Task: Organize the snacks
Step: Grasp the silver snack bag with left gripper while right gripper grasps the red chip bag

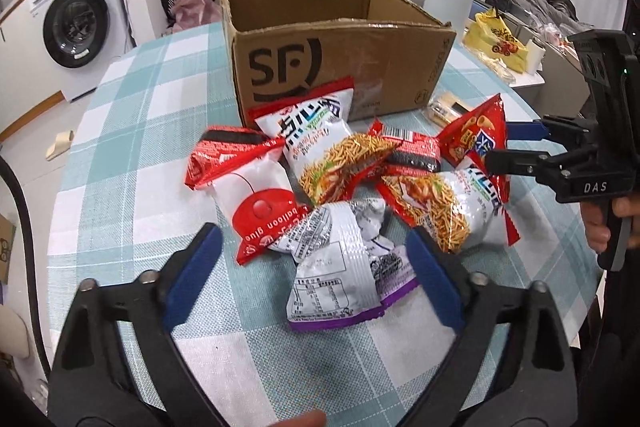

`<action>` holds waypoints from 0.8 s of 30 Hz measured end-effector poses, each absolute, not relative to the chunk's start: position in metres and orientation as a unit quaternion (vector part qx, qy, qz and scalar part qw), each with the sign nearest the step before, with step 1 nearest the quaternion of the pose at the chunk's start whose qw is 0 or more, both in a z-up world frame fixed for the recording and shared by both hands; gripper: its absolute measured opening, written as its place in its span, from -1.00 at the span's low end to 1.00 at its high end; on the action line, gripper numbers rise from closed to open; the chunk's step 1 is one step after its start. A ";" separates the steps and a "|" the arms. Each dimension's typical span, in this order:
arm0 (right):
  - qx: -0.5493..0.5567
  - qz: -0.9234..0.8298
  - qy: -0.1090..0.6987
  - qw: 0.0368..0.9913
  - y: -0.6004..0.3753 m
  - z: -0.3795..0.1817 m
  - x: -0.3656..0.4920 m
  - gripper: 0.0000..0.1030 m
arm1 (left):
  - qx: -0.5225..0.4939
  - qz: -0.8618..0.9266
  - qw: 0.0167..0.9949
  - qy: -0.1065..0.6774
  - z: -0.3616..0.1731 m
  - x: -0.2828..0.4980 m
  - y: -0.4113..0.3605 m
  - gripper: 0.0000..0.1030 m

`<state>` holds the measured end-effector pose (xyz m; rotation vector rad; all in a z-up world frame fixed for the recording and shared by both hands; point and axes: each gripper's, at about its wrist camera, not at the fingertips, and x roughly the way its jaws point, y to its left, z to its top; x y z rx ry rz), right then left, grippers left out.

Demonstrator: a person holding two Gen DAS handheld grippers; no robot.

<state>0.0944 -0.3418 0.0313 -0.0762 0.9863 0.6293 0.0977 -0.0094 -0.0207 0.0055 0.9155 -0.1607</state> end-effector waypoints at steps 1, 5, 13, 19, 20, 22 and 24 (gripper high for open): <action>-0.037 0.299 0.465 0.832 -0.341 0.031 0.094 0.44 | 0.002 -0.078 0.893 0.444 -0.023 0.098 -0.009 0.68; -0.043 0.307 0.463 0.831 -0.338 0.030 0.092 0.29 | -0.002 -0.100 0.885 0.454 -0.028 0.099 -0.008 0.48; -0.060 0.334 0.459 0.821 -0.328 0.030 0.083 0.11 | 0.000 -0.145 0.866 0.479 -0.042 0.098 -0.017 0.37; -0.061 0.343 0.462 0.815 -0.327 0.028 0.084 0.11 | -0.018 -0.147 0.859 0.490 -0.053 0.104 -0.016 0.37; -0.058 0.344 0.463 0.815 -0.328 0.027 0.084 0.11 | -0.020 -0.148 0.859 0.491 -0.055 0.105 -0.014 0.37; -0.051 0.345 0.466 0.813 -0.329 0.025 0.086 0.11 | -0.028 -0.152 0.857 0.491 -0.057 0.108 -0.012 0.37; -0.044 0.346 0.467 0.812 -0.330 0.024 0.088 0.11 | -0.037 -0.155 0.857 0.491 -0.058 0.109 -0.010 0.37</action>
